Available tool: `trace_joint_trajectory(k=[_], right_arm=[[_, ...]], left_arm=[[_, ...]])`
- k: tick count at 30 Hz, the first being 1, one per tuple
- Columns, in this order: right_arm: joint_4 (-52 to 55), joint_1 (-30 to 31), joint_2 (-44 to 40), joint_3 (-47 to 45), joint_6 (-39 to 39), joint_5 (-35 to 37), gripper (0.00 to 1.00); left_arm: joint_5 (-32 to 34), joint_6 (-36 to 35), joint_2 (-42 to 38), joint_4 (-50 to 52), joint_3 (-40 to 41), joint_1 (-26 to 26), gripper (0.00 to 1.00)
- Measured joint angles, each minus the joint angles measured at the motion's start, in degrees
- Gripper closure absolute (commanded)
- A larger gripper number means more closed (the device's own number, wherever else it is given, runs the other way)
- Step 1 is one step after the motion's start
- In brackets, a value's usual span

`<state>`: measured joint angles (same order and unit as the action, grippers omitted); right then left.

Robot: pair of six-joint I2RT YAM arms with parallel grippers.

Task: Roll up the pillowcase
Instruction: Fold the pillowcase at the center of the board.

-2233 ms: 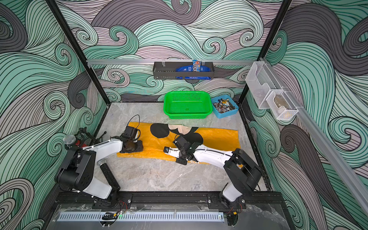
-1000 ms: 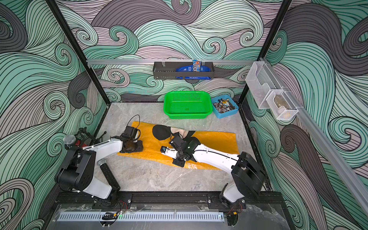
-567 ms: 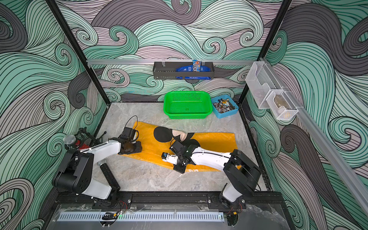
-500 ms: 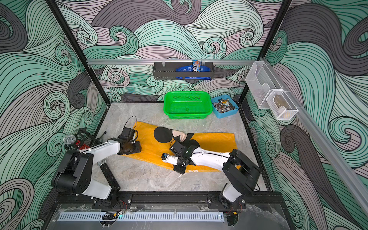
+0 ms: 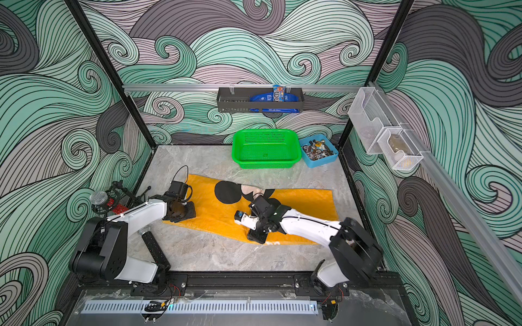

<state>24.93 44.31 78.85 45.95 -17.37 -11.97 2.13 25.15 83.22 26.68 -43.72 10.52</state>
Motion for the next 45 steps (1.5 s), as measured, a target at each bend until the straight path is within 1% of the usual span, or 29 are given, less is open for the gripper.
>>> trace_joint_trajectory(k=[2, 4, 8, 12, 15, 17, 23, 26, 30, 31, 32, 33, 34, 36, 38, 42, 45], right_arm=[[-0.48, -3.30, -4.11, -0.46, 0.00, -0.55, 0.53], [-0.72, -6.75, -5.55, -0.61, 0.13, -0.35, 0.55], [-1.53, -11.58, -1.77, -0.87, 0.92, -0.09, 0.56], [-3.02, -12.41, 2.58, -2.82, 0.98, 1.11, 0.56], [-4.66, -12.48, 5.01, -4.52, 0.94, 2.25, 0.55], [-5.86, -12.52, 6.34, -5.29, 0.96, 2.86, 0.55], [-10.12, -12.50, 10.45, -4.48, 0.83, 4.28, 0.54], [-11.37, -12.28, 13.20, -2.25, 0.81, 4.55, 0.53], [-13.44, -11.19, 17.42, 1.75, 1.29, 4.83, 0.50], [-14.05, -11.10, 18.14, 2.38, 1.57, 4.76, 0.49], [-14.58, -10.95, 18.60, 2.78, 1.92, 4.66, 0.44], [-15.10, -10.97, 18.78, 3.02, 2.51, 4.44, 0.37], [-15.39, -11.17, 18.64, 3.15, 3.08, 4.35, 0.33], [-15.74, -12.11, 17.22, 3.15, 4.20, 4.50, 0.32], [-15.78, -13.51, 14.10, 2.82, 5.81, 4.76, 0.32], [-16.46, -17.38, 2.51, -0.44, 11.93, 6.58, 0.29], [-15.15, -19.91, -6.51, -4.24, 18.95, 9.29, 0.25]], left_arm=[[-0.55, 0.39, -0.09, 0.33, -2.82, 0.68, 0.48], [-1.64, 1.27, -0.24, -0.15, -5.09, 2.38, 0.48], [-4.74, 3.39, 0.50, -2.84, -6.36, 7.91, 0.48], [-7.39, 4.76, 5.42, -5.86, -6.38, 12.28, 0.48], [-8.39, 5.27, 9.44, -7.37, -6.38, 13.14, 0.49], [-8.26, 5.40, 11.21, -7.89, -6.38, 13.11, 0.49], [-8.07, 5.42, 11.93, -10.23, -6.43, 11.32, 0.49], [-8.35, 5.25, 11.91, -12.13, -5.68, 8.52, 0.49], [-7.63, 4.09, 11.63, -13.51, -4.81, 3.56, 0.49], [-6.99, 3.63, 11.52, -13.46, -4.79, 2.47, 0.49], [-6.58, 3.26, 11.41, -13.46, -4.79, 1.68, 0.49], [-6.10, 2.62, 11.34, -13.31, -4.79, 0.66, 0.49], [-5.68, 2.12, 11.26, -13.07, -4.79, -0.15, 0.48], [-4.28, 0.76, 11.04, -12.07, -4.96, -1.55, 0.46], [-2.56, -0.24, 11.04, -10.29, -5.60, -2.25, 0.45], [-0.59, -1.77, 10.97, -5.70, -7.34, -2.51, 0.44], [-0.02, -2.36, 9.38, -3.30, -9.14, -0.68, 0.43]])
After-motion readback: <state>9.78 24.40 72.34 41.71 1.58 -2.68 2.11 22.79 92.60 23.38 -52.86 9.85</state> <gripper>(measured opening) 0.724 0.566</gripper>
